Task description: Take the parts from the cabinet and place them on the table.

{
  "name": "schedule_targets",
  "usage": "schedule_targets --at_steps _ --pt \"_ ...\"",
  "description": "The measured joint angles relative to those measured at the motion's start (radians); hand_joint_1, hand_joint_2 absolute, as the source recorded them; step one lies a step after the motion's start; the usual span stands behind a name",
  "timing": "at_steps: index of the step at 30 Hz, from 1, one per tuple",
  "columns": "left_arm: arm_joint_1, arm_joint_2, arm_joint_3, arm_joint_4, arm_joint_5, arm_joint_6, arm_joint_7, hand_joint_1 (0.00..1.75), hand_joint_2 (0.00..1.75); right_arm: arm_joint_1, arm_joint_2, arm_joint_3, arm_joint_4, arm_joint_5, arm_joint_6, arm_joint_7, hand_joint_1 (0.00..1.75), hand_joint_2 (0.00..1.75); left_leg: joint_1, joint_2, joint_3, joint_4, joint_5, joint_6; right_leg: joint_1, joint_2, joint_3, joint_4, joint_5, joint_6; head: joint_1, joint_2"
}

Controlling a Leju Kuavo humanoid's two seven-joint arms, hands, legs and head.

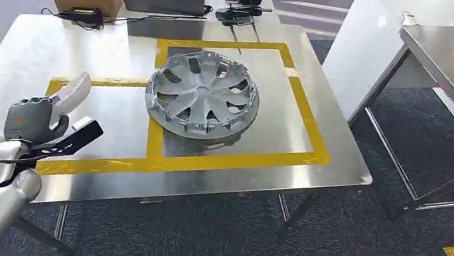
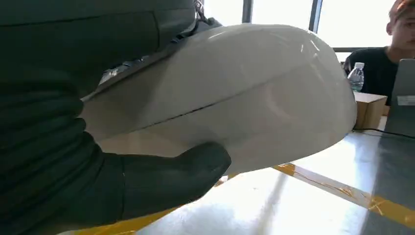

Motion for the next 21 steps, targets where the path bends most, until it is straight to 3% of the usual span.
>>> schedule_targets --at_steps 5,6,10,11,21 --pt "0.001 -0.003 -0.002 0.006 -0.008 0.010 -0.006 1.75 1.75 0.000 0.000 0.003 0.000 0.012 -0.003 0.021 0.00 0.00 0.000 0.000 0.000 0.000 0.000 0.000 0.000 0.000 0.000 0.000 0.000 0.000 0.000 0.000" --pt "0.001 -0.003 -0.002 0.007 -0.011 0.011 -0.006 0.00 1.75 0.000 0.000 0.006 0.000 0.013 -0.003 0.021 0.00 0.00 0.000 0.000 0.000 0.000 0.000 -0.001 0.000 0.000 0.000 0.000 0.000 0.000 0.000 0.000" --pt "0.002 -0.003 -0.002 0.007 -0.021 0.032 0.006 0.00 1.75 -0.005 0.000 0.010 0.000 0.024 -0.002 0.020 0.00 0.00 0.000 -0.001 0.001 -0.001 0.001 -0.001 0.000 0.000 0.000 0.000 0.000 0.000 0.000 0.000" --pt "0.003 -0.003 -0.002 0.007 -0.021 0.039 0.004 0.00 0.00 -0.005 0.000 0.011 0.000 0.025 -0.002 0.020 0.00 0.00 0.000 -0.001 0.001 -0.001 0.001 -0.001 0.000 0.000 0.000 0.000 0.000 0.000 0.000 0.000" --pt "0.006 -0.004 -0.002 0.007 -0.021 0.049 0.017 0.00 0.00 -0.008 0.000 0.017 0.000 0.031 -0.002 0.025 0.00 0.00 0.000 -0.001 0.001 -0.001 0.001 -0.001 0.000 0.000 0.000 0.000 0.000 0.000 0.000 0.000"
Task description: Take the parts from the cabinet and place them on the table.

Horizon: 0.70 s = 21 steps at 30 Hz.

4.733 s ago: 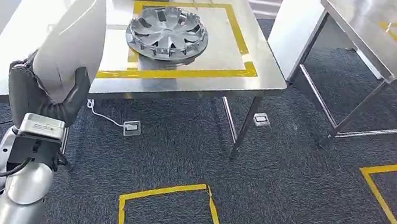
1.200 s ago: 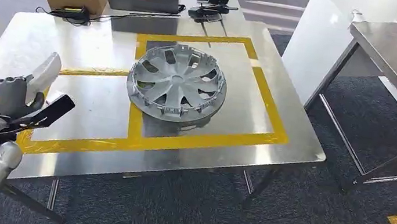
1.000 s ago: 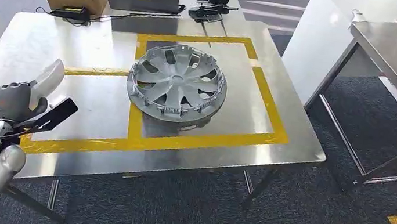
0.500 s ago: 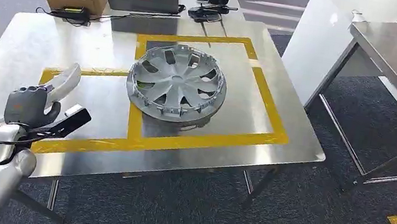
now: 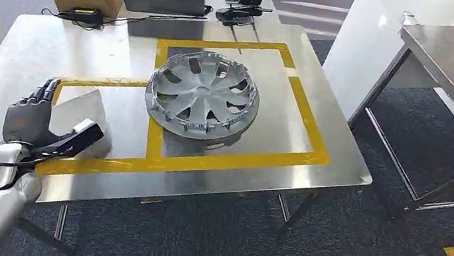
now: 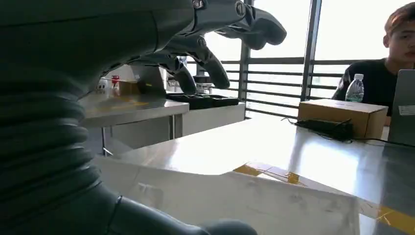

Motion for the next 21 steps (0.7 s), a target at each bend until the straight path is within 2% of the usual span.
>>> schedule_targets --at_steps 5,7,9,11,13,16,17,18,21 --pt "0.001 -0.006 0.005 -0.001 0.026 0.019 -0.033 0.00 0.00 0.000 0.000 0.000 0.000 0.002 0.000 0.007 0.00 0.00 0.000 0.000 0.000 0.000 0.000 0.000 0.000 0.000 0.000 0.000 0.000 0.000 0.000 0.000" --pt "0.000 -0.012 0.017 -0.007 0.051 0.045 -0.077 0.00 0.00 0.000 0.000 0.000 0.000 0.002 0.000 0.007 0.00 0.00 0.000 0.000 0.000 0.000 0.000 0.000 0.000 0.000 0.000 0.000 0.000 0.000 0.000 0.000" --pt "-0.002 -0.020 0.039 -0.023 0.087 0.069 -0.140 0.00 0.00 0.000 0.000 0.000 0.000 0.002 0.000 0.007 0.00 0.00 -0.003 0.000 0.000 0.003 -0.001 0.001 -0.003 0.000 0.000 -0.002 0.001 0.002 0.000 0.000" --pt "-0.007 -0.034 0.081 -0.067 0.114 0.084 -0.232 0.00 0.00 0.000 0.000 0.000 0.000 0.000 0.000 0.007 0.00 0.00 -0.003 0.000 0.000 0.004 -0.002 0.002 -0.006 0.000 0.000 -0.002 0.000 0.004 0.000 0.000" --pt "-0.020 -0.055 0.139 -0.133 0.073 0.085 -0.319 0.00 0.00 -0.001 0.000 0.000 0.000 0.000 0.000 0.009 0.00 0.00 -0.006 0.000 -0.001 0.006 -0.005 0.006 -0.009 0.000 0.000 -0.002 -0.001 0.008 0.000 0.000" --pt "-0.046 -0.092 0.216 -0.217 0.023 0.085 -0.414 0.00 0.00 -0.002 0.000 -0.002 0.000 -0.002 0.000 0.009 0.00 0.00 -0.011 -0.001 -0.001 0.006 -0.004 0.014 -0.011 0.000 0.002 -0.003 0.002 0.019 0.000 0.000" --pt "-0.057 -0.109 0.238 -0.245 0.025 0.086 -0.435 0.00 0.00 -0.003 0.000 -0.002 0.000 -0.003 0.000 0.008 0.00 0.00 -0.004 0.001 0.005 -0.009 0.002 0.021 -0.012 0.002 0.002 0.002 -0.007 0.022 0.000 0.000" --pt "-0.066 -0.122 0.255 -0.264 0.034 0.086 -0.452 0.00 0.00 -0.003 0.000 -0.003 0.000 -0.003 0.000 0.006 0.00 0.00 -0.003 0.003 0.008 -0.013 0.004 0.024 -0.011 0.000 -0.007 0.028 -0.027 0.022 0.001 0.000" --pt "-0.081 -0.155 0.286 -0.305 0.053 0.086 -0.489 0.00 0.00 -0.004 0.001 -0.006 0.000 -0.007 0.000 0.006 0.00 0.00 -0.003 0.006 0.007 -0.013 0.005 0.027 -0.010 0.000 -0.117 0.252 -0.134 0.024 0.006 0.000"
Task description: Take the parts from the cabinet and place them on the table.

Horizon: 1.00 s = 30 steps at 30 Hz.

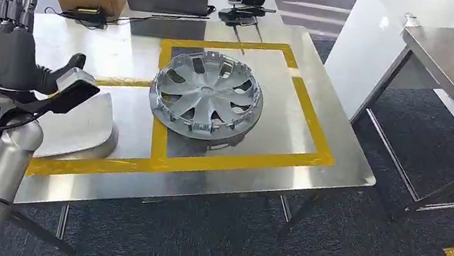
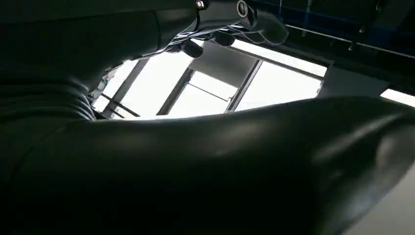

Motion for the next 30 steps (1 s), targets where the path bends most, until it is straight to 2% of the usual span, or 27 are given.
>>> schedule_targets --at_steps 1,2,3,5,6,7,9,11,12,13,15,16,17,18,19,20,21,22,23,25,26,27,28,29,30 --pt "0.002 -0.008 0.002 -0.010 -0.002 0.000 -0.003 0.00 0.00 0.001 0.000 -0.003 0.000 0.001 0.000 0.000 0.00 0.00 0.000 0.000 -0.001 0.001 0.000 0.000 0.000 0.000 -0.033 0.061 -0.012 0.001 0.001 0.000" --pt "0.006 -0.016 0.003 -0.019 -0.002 0.000 -0.004 0.00 0.00 0.001 0.000 -0.005 0.000 0.005 0.000 0.000 0.00 0.00 0.001 0.000 -0.002 0.004 0.001 -0.001 -0.001 0.000 -0.043 0.071 0.007 0.002 0.001 0.000" --pt "0.011 -0.021 0.003 -0.028 -0.002 0.000 -0.007 0.00 0.00 0.001 -0.001 -0.005 0.000 0.006 0.002 0.000 0.00 0.00 0.003 0.000 -0.004 0.007 0.002 -0.003 -0.003 0.000 -0.030 0.033 0.046 0.003 0.001 0.000" --pt "0.021 -0.029 0.003 -0.052 0.002 0.000 -0.010 0.00 0.00 -0.001 -0.004 -0.008 -0.002 0.006 0.003 -0.003 0.00 0.00 0.009 0.000 -0.012 0.018 0.003 -0.011 -0.009 -0.002 0.045 -0.136 0.142 0.007 0.000 0.000" --pt "0.023 -0.030 0.003 -0.061 0.007 0.000 -0.011 0.00 0.00 -0.002 -0.004 -0.010 -0.004 0.006 0.003 -0.006 0.00 0.00 0.009 -0.001 -0.019 0.026 0.004 -0.019 -0.011 -0.003 0.074 -0.209 0.144 0.011 0.001 0.000" --pt "0.027 -0.030 0.002 -0.068 0.007 0.000 -0.011 0.00 0.00 -0.002 -0.005 -0.013 -0.004 0.006 0.003 -0.008 0.00 0.00 0.005 -0.004 -0.024 0.026 0.009 -0.029 0.000 0.006 0.067 -0.192 0.160 -0.001 0.002 0.000" --pt "0.038 -0.029 -0.006 -0.077 0.005 0.000 -0.007 0.00 0.00 -0.002 -0.008 -0.017 -0.004 0.006 0.004 -0.010 0.00 0.00 0.004 -0.007 -0.029 0.027 0.021 -0.044 -0.001 0.008 0.053 -0.192 0.158 -0.019 -0.001 0.000" --pt "0.052 -0.026 -0.008 -0.084 0.001 0.000 -0.005 0.00 0.00 -0.001 -0.010 -0.020 -0.004 0.006 0.005 -0.009 0.00 0.00 0.006 -0.007 -0.035 0.021 0.031 -0.060 -0.004 0.006 0.044 -0.196 0.172 -0.039 0.001 0.000" --pt "0.056 -0.023 -0.009 -0.085 0.002 0.000 -0.005 0.00 0.00 -0.002 -0.011 -0.021 -0.005 0.007 0.005 -0.004 0.00 0.00 0.009 -0.005 -0.045 0.035 0.006 -0.066 -0.004 0.002 0.035 -0.197 0.181 -0.048 -0.001 0.000" --pt "0.059 -0.019 -0.009 -0.086 0.002 0.000 -0.005 0.00 0.00 -0.002 -0.015 -0.021 -0.005 0.008 0.005 0.001 0.00 0.00 0.010 -0.003 -0.061 0.081 -0.046 -0.070 -0.004 0.002 0.026 -0.197 0.189 -0.055 -0.004 0.000" --pt "0.065 -0.016 -0.009 -0.086 0.008 0.000 -0.005 0.00 0.00 0.000 -0.019 -0.022 -0.005 0.010 0.006 0.008 0.00 0.00 0.011 -0.002 -0.108 0.234 -0.148 -0.077 -0.001 0.001 0.002 -0.196 0.205 -0.059 -0.007 0.000" --pt "0.070 -0.013 -0.009 -0.086 0.008 0.000 -0.006 0.00 0.00 0.000 -0.020 -0.022 -0.005 0.012 0.006 0.008 0.00 0.00 0.011 -0.002 -0.124 0.303 -0.175 -0.078 0.000 0.001 -0.010 -0.196 0.214 -0.060 -0.006 0.000" --pt "0.076 -0.010 -0.009 -0.084 0.009 0.000 -0.006 0.00 0.00 0.000 -0.022 -0.023 -0.004 0.012 0.006 0.011 0.00 0.00 0.011 -0.002 -0.122 0.332 -0.175 -0.077 0.002 0.001 -0.022 -0.195 0.223 -0.060 -0.006 0.000" --pt "0.080 -0.008 -0.009 -0.082 0.010 0.000 -0.007 0.00 0.00 0.000 -0.024 -0.024 -0.004 0.014 0.006 0.015 0.00 0.00 0.011 -0.002 -0.099 0.318 -0.154 -0.073 0.005 0.001 -0.033 -0.195 0.232 -0.060 -0.007 0.000" --pt "0.081 -0.002 -0.009 -0.081 0.011 0.000 -0.010 0.00 0.00 0.000 -0.024 -0.024 -0.005 0.016 0.006 0.018 0.00 0.00 0.010 -0.002 -0.055 0.263 -0.122 -0.066 0.008 0.001 -0.044 -0.195 0.240 -0.060 -0.007 0.000" --pt "0.081 0.001 -0.009 -0.078 0.016 0.000 -0.013 0.00 0.00 0.000 -0.024 -0.027 -0.004 0.018 0.006 0.021 0.00 0.00 0.005 -0.002 0.002 0.182 -0.098 -0.055 0.011 0.001 -0.052 -0.195 0.248 -0.060 -0.006 0.000" --pt "0.081 0.003 -0.009 -0.078 0.019 0.000 -0.017 0.00 0.00 0.001 -0.024 -0.029 -0.005 0.019 0.007 0.021 0.00 0.00 0.000 -0.003 0.075 0.080 -0.093 -0.040 0.011 0.001 -0.056 -0.194 0.255 -0.058 -0.006 0.000" --pt "0.080 0.005 -0.009 -0.078 0.019 0.000 -0.020 0.00 0.00 0.001 -0.023 -0.029 -0.004 0.020 0.009 0.021 0.00 0.00 -0.004 -0.001 0.113 0.018 -0.128 -0.033 0.014 0.000 -0.062 -0.195 0.262 -0.052 -0.005 0.000" --pt "0.081 0.006 -0.009 -0.077 0.020 0.000 -0.025 0.00 0.00 0.001 -0.023 -0.030 -0.004 0.022 0.010 0.021 0.00 0.00 -0.007 0.000 0.109 0.020 -0.112 -0.042 0.008 -0.002 -0.060 -0.199 0.269 -0.044 -0.005 0.000" --pt "0.081 0.017 -0.008 -0.071 0.019 0.000 -0.029 0.00 0.00 0.000 -0.026 -0.031 -0.004 0.024 0.016 0.022 0.00 0.00 -0.015 0.000 0.103 0.014 -0.105 -0.031 0.002 -0.002 -0.059 -0.204 0.282 -0.032 -0.008 0.000" --pt "0.082 0.021 -0.008 -0.069 0.016 0.000 -0.029 0.00 0.00 0.001 -0.026 -0.031 -0.004 0.025 0.017 0.024 0.00 0.00 -0.011 0.001 0.098 0.001 -0.092 -0.022 0.007 -0.001 -0.059 -0.209 0.290 -0.022 -0.010 0.000" --pt "0.082 0.022 -0.007 -0.067 0.015 0.000 -0.030 0.00 0.00 0.003 -0.027 -0.031 -0.004 0.026 0.017 0.025 0.00 0.00 -0.003 0.010 0.101 -0.007 -0.078 -0.017 0.003 -0.001 -0.068 -0.191 0.273 -0.021 -0.009 0.000" --pt "0.082 0.022 -0.006 -0.065 0.015 0.000 -0.032 0.00 0.00 0.003 -0.026 -0.031 -0.004 0.027 0.018 0.026 0.00 0.00 -0.002 0.008 0.090 -0.009 -0.068 -0.006 0.007 -0.001 -0.079 -0.161 0.225 -0.018 -0.005 0.000" --pt "0.083 0.024 -0.005 -0.062 0.015 0.000 -0.034 0.00 0.00 0.003 -0.027 -0.031 -0.004 0.027 0.018 0.026 0.00 0.00 -0.002 0.008 0.077 -0.009 -0.056 -0.003 0.006 -0.001 -0.099 -0.100 0.164 -0.014 -0.001 0.000" --pt "0.084 0.027 -0.003 -0.057 0.012 0.000 -0.037 0.00 0.00 0.002 -0.031 -0.032 -0.004 0.027 0.018 0.026 0.00 0.00 -0.002 0.008 0.062 -0.008 -0.045 -0.003 0.005 -0.001 -0.121 -0.027 0.115 -0.011 -0.002 0.000"
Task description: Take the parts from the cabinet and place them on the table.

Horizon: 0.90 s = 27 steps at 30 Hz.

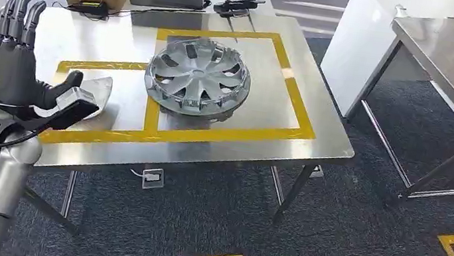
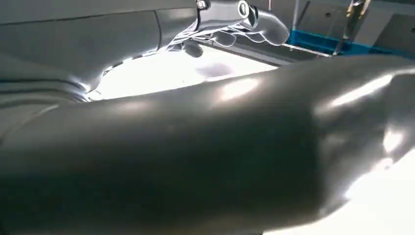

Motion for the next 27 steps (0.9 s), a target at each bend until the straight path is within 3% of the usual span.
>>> schedule_targets --at_steps 1,2,3,4,5,6,7,8,10,12,13,15,16,17,18,19,20,21,22,23,24,25,26,27 --pt "0.001 0.003 0.000 0.008 -0.012 0.000 0.000 0.00 0.00 0.000 -0.002 -0.002 0.000 -0.003 -0.001 0.002 0.00 0.00 0.000 0.000 -0.017 0.002 0.012 -0.001 0.000 0.000 -0.021 0.077 -0.036 0.004 0.001 0.000" --pt "0.002 0.006 0.001 0.014 -0.028 0.000 0.007 0.00 0.00 0.000 -0.003 -0.005 0.000 -0.005 -0.002 0.003 0.00 0.00 0.001 0.000 -0.034 0.004 0.022 -0.003 0.000 0.000 -0.025 0.120 -0.036 0.007 0.001 0.000" --pt "0.005 0.008 0.001 0.018 -0.049 0.000 0.015 0.00 0.00 0.000 -0.004 -0.007 0.000 -0.005 -0.003 0.009 0.00 0.00 0.003 0.001 -0.049 0.007 0.032 -0.005 -0.002 0.000 -0.009 0.117 -0.012 0.009 0.001 0.000" --pt "0.007 0.010 0.001 0.021 -0.081 0.000 0.029 0.00 0.00 0.000 -0.005 -0.008 0.000 -0.006 -0.005 0.015 0.00 0.00 0.005 0.001 -0.065 0.012 0.040 -0.009 -0.004 -0.001 0.025 0.077 0.024 0.011 0.001 0.000" --pt "0.008 0.012 0.001 0.024 -0.117 0.000 0.043 0.00 0.00 0.000 -0.005 -0.009 0.000 -0.006 -0.006 0.017 0.00 0.00 0.008 0.001 -0.081 0.019 0.048 -0.014 -0.006 -0.001 0.080 0.002 0.060 0.013 0.001 0.000" --pt "0.009 0.013 0.001 0.026 -0.149 0.000 0.054 0.00 0.00 -0.002 -0.004 -0.010 0.000 -0.005 -0.008 0.018 0.00 0.00 0.010 0.001 -0.096 0.029 0.055 -0.021 -0.010 -0.002 0.147 -0.090 0.069 0.017 0.001 0.000" --pt "0.009 0.014 0.001 0.026 -0.166 0.000 0.061 0.00 0.00 -0.005 -0.003 -0.010 0.000 -0.005 -0.011 0.018 0.00 0.00 0.006 0.000 -0.111 0.037 0.061 -0.030 -0.003 0.001 0.191 -0.165 0.018 0.016 0.004 0.000" --pt "0.012 0.015 0.002 0.029 -0.183 0.000 0.074 0.00 0.00 -0.004 -0.003 -0.010 0.000 -0.006 -0.013 0.019 0.00 0.00 0.005 0.000 -0.110 0.038 0.066 -0.036 0.001 0.007 0.180 -0.155 0.030 -0.009 0.004 0.000" --pt "0.014 0.015 0.002 0.042 -0.208 0.000 0.091 0.00 0.00 -0.003 -0.003 -0.014 0.000 -0.009 -0.018 0.029 0.00 0.00 0.006 0.000 -0.109 0.035 0.081 -0.047 0.003 0.007 0.174 -0.159 0.031 -0.024 0.003 0.000" --pt "0.022 0.022 0.005 0.055 -0.229 0.000 0.112 0.00 0.00 -0.004 0.002 -0.015 0.000 -0.009 -0.018 0.029 0.00 0.00 0.009 -0.002 -0.119 0.034 0.088 -0.059 -0.004 0.001 0.159 -0.165 0.056 -0.044 0.002 0.000" --pt "0.028 0.026 0.010 0.061 -0.236 0.000 0.115 0.00 0.00 -0.006 0.002 -0.015 0.000 -0.008 -0.018 0.029 0.00 0.00 0.009 -0.003 -0.132 0.056 0.042 -0.065 -0.004 0.002 0.146 -0.165 0.068 -0.050 -0.002 0.000" --pt "0.047 0.033 0.027 0.074 -0.246 0.000 0.116 0.00 0.00 -0.005 0.002 -0.015 0.000 -0.008 -0.020 0.027 0.00 0.00 0.013 -0.003 -0.171 0.193 -0.087 -0.078 -0.004 0.000 0.116 -0.165 0.092 -0.055 -0.005 0.000" --pt "0.059 0.036 0.034 0.082 -0.247 0.000 0.118 0.00 0.00 -0.004 0.002 -0.015 0.000 -0.007 -0.020 0.026 0.00 0.00 0.014 -0.003 -0.186 0.269 -0.124 -0.081 -0.003 0.000 0.103 -0.164 0.103 -0.056 -0.006 0.000" --pt "0.075 0.039 0.042 0.089 -0.246 0.000 0.121 0.00 0.00 -0.004 0.002 -0.016 0.000 -0.006 -0.021 0.021 0.00 0.00 0.015 -0.003 -0.192 0.329 -0.136 -0.083 -0.002 0.001 0.088 -0.164 0.115 -0.055 -0.006 0.000" --pt "0.091 0.044 0.050 0.097 -0.246 0.000 0.124 0.00 0.00 -0.004 0.002 -0.016 0.000 -0.005 -0.021 0.017 0.00 0.00 0.015 -0.004 -0.180 0.346 -0.120 -0.082 -0.002 0.001 0.074 -0.164 0.125 -0.055 -0.006 0.000" --pt "0.107 0.047 0.058 0.105 -0.243 0.000 0.124 0.00 0.00 -0.004 0.002 -0.016 0.000 -0.005 -0.022 0.016 0.00 0.00 0.015 -0.004 -0.151 0.325 -0.089 -0.079 -0.001 0.001 0.060 -0.164 0.137 -0.053 -0.007 0.000" --pt "0.123 0.049 0.069 0.111 -0.238 0.000 0.124 0.00 0.00 -0.004 0.002 -0.017 0.000 -0.006 -0.022 0.016 0.00 0.00 0.014 -0.004 -0.101 0.267 -0.056 -0.073 0.001 0.002 0.045 -0.164 0.148 -0.052 -0.006 0.000" --pt "0.139 0.051 0.080 0.116 -0.234 0.000 0.125 0.00 0.00 -0.003 0.002 -0.018 0.000 -0.006 -0.023 0.016 0.00 0.00 0.013 -0.004 -0.033 0.179 -0.044 -0.063 0.003 0.002 0.033 -0.164 0.160 -0.050 -0.006 0.000" --pt "0.152 0.053 0.093 0.120 -0.223 0.000 0.125 0.00 0.00 -0.004 0.005 -0.020 0.000 -0.007 -0.025 0.017 0.00 0.00 0.006 -0.005 0.040 0.078 -0.082 -0.047 0.002 0.001 0.029 -0.163 0.169 -0.047 -0.005 0.000" --pt "0.168 0.055 0.107 0.124 -0.212 0.000 0.125 0.00 0.00 -0.003 0.009 -0.022 0.000 -0.010 -0.028 0.017 0.00 0.00 0.002 -0.002 0.076 0.018 -0.105 -0.048 0.005 0.001 0.026 -0.165 0.177 -0.040 -0.004 0.000" --pt "0.183 0.055 0.121 0.132 -0.201 0.000 0.125 0.00 0.00 -0.001 0.010 -0.024 0.000 -0.011 -0.032 0.017 0.00 0.00 -0.003 -0.001 0.063 0.026 -0.088 -0.047 0.000 0.000 0.034 -0.173 0.185 -0.032 0.000 0.000" --pt "0.194 0.056 0.137 0.145 -0.189 0.000 0.125 0.00 0.00 -0.001 0.010 -0.028 0.000 -0.012 -0.033 0.018 0.00 0.00 -0.007 -0.005 0.067 0.017 -0.090 -0.039 -0.006 -0.001 0.037 -0.177 0.192 -0.023 -0.011 0.000" --pt "0.209 0.058 0.154 0.161 -0.170 0.000 0.126 0.00 0.00 0.000 0.012 -0.032 0.000 -0.019 -0.033 0.018 0.00 0.00 -0.010 -0.003 0.064 0.014 -0.081 -0.032 -0.008 -0.001 0.039 -0.186 0.202 -0.016 -0.007 0.000" --pt "0.228 0.056 0.170 0.178 -0.151 0.000 0.127 0.00 0.00 0.004 0.013 -0.035 0.001 -0.023 -0.034 0.017 0.00 0.00 0.003 0.001 0.058 -0.003 -0.057 -0.022 -0.007 0.000 0.034 -0.185 0.206 -0.009 -0.012 0.000"
